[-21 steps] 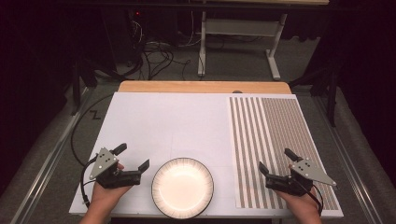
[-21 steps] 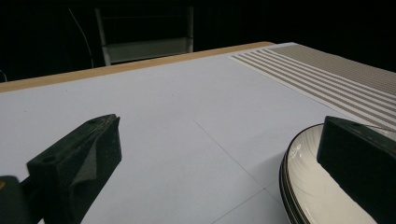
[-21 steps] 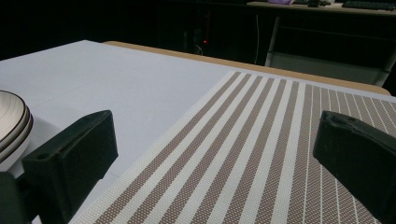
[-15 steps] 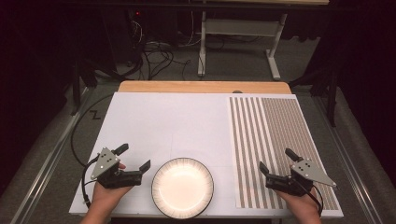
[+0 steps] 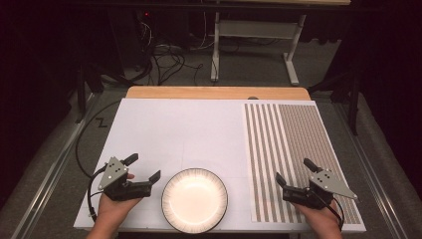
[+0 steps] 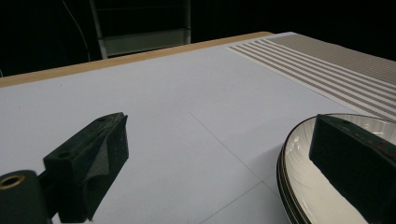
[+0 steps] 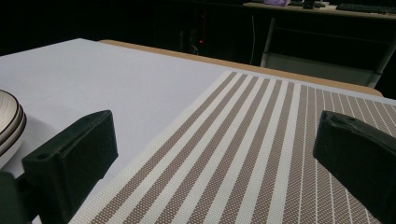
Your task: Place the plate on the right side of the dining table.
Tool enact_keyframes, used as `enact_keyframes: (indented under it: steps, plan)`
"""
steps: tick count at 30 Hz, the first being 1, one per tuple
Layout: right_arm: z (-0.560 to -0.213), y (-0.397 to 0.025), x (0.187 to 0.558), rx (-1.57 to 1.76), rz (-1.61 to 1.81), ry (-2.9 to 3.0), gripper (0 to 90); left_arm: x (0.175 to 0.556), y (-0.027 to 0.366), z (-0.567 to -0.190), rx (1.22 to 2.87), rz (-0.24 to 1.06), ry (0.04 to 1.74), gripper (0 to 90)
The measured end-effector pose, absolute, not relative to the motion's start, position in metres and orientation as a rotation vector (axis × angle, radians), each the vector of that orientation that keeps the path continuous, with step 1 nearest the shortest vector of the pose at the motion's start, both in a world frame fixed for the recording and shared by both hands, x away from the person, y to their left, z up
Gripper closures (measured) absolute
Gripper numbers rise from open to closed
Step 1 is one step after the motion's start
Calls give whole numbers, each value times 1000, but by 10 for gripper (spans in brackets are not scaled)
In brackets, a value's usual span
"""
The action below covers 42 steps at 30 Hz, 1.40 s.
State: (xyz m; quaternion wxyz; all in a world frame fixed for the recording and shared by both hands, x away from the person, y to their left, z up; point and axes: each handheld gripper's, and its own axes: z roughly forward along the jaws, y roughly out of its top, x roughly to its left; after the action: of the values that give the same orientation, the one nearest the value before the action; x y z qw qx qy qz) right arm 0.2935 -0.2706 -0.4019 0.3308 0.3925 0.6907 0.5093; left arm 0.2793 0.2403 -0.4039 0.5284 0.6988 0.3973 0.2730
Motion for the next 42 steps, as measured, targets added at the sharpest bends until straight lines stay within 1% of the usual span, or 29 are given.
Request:
enact_keyframes:
  steps: [5,9,11,20,25,35,42]
  plan:
    - [-401,-271,293,1035,1343,1799,15,279,239,-404,1682,641,930,64]
    - [-399,-270,292,1048,1361,1811,47,278,239,-403,1674,632,924,64]
    - [-398,-269,291,1039,1354,1807,50,278,239,-402,1676,629,920,64]
    - [-395,-260,290,997,1335,1830,37,277,240,-401,1665,626,935,59]
    - [-394,-252,290,967,1352,1862,9,276,238,-400,1670,622,920,48]
    - [-390,-235,291,910,1387,1918,12,276,237,-401,1674,626,918,45]
    - [-387,-213,294,868,1388,1966,15,276,236,-402,1681,626,914,44]
